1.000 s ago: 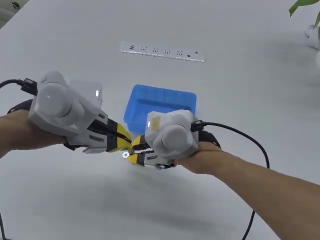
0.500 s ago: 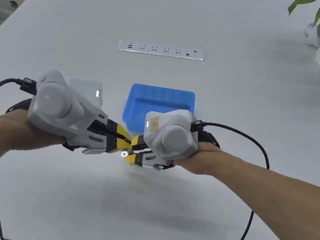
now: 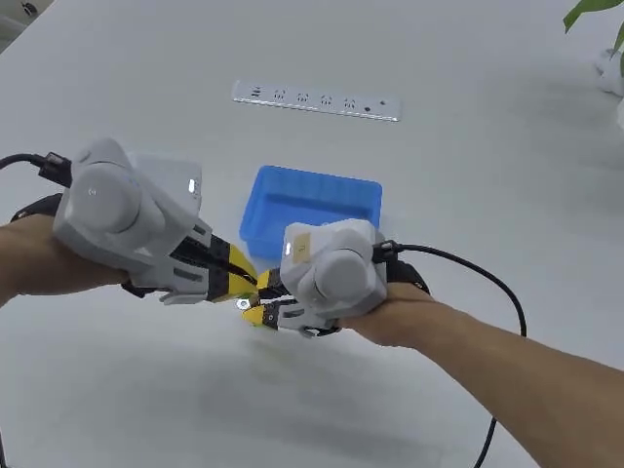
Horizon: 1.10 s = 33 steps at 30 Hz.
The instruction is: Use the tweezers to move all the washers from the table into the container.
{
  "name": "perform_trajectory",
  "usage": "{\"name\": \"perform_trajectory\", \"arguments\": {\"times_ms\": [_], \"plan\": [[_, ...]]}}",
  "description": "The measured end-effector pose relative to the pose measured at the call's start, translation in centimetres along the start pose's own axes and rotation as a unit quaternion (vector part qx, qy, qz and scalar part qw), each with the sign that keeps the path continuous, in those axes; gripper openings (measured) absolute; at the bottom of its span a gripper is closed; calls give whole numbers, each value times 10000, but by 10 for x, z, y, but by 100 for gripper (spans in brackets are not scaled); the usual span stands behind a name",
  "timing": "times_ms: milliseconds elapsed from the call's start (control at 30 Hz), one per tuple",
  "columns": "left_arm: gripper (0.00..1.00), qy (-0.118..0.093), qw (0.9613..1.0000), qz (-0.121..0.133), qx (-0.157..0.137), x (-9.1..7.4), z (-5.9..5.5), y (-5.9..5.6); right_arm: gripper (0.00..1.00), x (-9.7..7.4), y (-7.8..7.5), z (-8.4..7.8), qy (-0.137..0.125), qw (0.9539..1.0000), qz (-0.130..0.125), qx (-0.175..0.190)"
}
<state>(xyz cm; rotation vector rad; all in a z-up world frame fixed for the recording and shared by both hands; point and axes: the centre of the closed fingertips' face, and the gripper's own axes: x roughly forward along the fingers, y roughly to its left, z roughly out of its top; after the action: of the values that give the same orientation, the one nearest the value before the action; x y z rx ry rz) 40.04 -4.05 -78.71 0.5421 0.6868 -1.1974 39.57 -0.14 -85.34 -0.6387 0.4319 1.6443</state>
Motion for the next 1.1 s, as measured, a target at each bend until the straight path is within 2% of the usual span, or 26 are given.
{"name": "perform_trajectory", "arguments": {"times_ms": [200, 600, 1100], "plan": [[6, 50, 10000, -26, 6, 3, -4, -1, 13, 1, 3, -4, 50, 10000, 29, 5], [6, 27, 10000, 8, -1, 4, -3, 0, 12, 1, 3, -7, 108, 9999, 23, 14], [6, 27, 10000, -35, -7, 6, -1, -4, 10, -1, 6, -9, 177, 9997, 118, 74]]}}
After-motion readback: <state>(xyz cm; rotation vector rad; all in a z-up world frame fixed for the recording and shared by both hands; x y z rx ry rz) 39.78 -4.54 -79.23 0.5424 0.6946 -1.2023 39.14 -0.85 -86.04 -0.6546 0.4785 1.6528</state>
